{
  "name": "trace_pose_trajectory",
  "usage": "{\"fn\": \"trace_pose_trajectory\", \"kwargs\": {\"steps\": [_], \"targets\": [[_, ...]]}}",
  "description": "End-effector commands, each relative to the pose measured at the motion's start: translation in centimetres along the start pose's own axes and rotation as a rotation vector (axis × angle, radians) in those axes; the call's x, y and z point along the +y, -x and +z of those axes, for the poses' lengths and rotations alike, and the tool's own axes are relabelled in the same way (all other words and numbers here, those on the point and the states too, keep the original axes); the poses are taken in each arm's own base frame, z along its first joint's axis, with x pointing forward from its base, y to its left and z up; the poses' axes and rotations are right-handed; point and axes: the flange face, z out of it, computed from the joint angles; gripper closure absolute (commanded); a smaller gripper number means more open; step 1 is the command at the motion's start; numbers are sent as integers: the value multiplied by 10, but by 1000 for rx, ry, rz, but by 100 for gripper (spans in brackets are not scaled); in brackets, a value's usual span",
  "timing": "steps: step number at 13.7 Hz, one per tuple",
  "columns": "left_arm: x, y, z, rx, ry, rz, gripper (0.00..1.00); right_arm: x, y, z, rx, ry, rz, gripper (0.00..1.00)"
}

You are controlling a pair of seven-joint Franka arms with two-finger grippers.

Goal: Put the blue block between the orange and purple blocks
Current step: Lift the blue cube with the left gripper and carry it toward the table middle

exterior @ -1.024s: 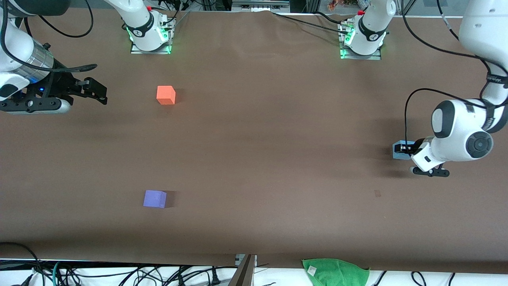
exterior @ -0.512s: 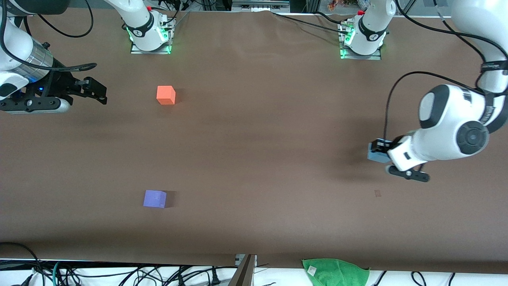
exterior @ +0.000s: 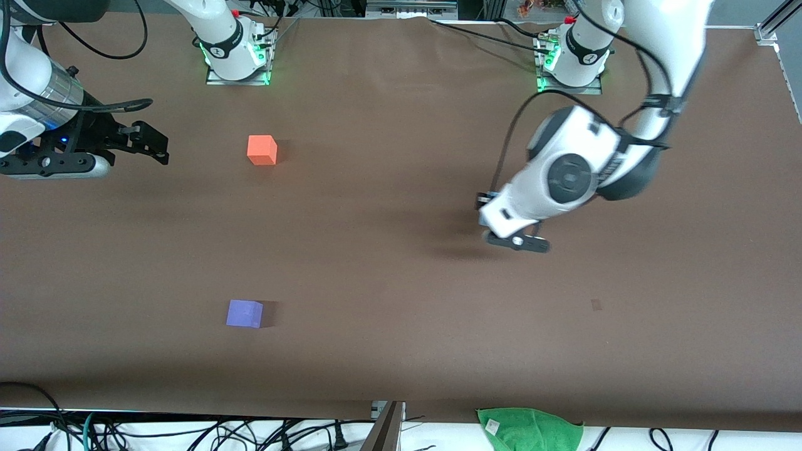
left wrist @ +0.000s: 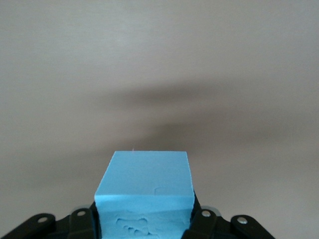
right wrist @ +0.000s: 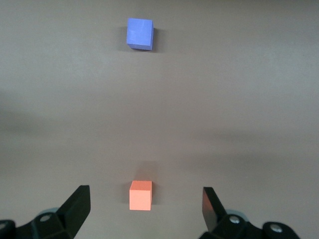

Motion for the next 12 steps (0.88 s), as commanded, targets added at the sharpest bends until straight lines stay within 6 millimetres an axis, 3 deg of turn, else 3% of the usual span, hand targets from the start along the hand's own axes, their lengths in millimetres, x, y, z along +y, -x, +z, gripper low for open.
{"fn": "trace_pose_trajectory", "kwargs": {"steps": [1,4,10,11,12], "targets": [[29,-9,18,57,43,-32,72,0,2,-7,1,2,-7,1],[84,4,70,64,66,-29,73,0,2,-7,0,0,-7,1],[112,23,140,40,-58,-121,71,4,1,-6,-2,-3,9,1],[113,23,144,37,-57,-126,61,4,1,-5,-4,-2,12,1],[114,23,142,43,-54,-131,14,4,1,-5,-3,-6,12,1]]}}
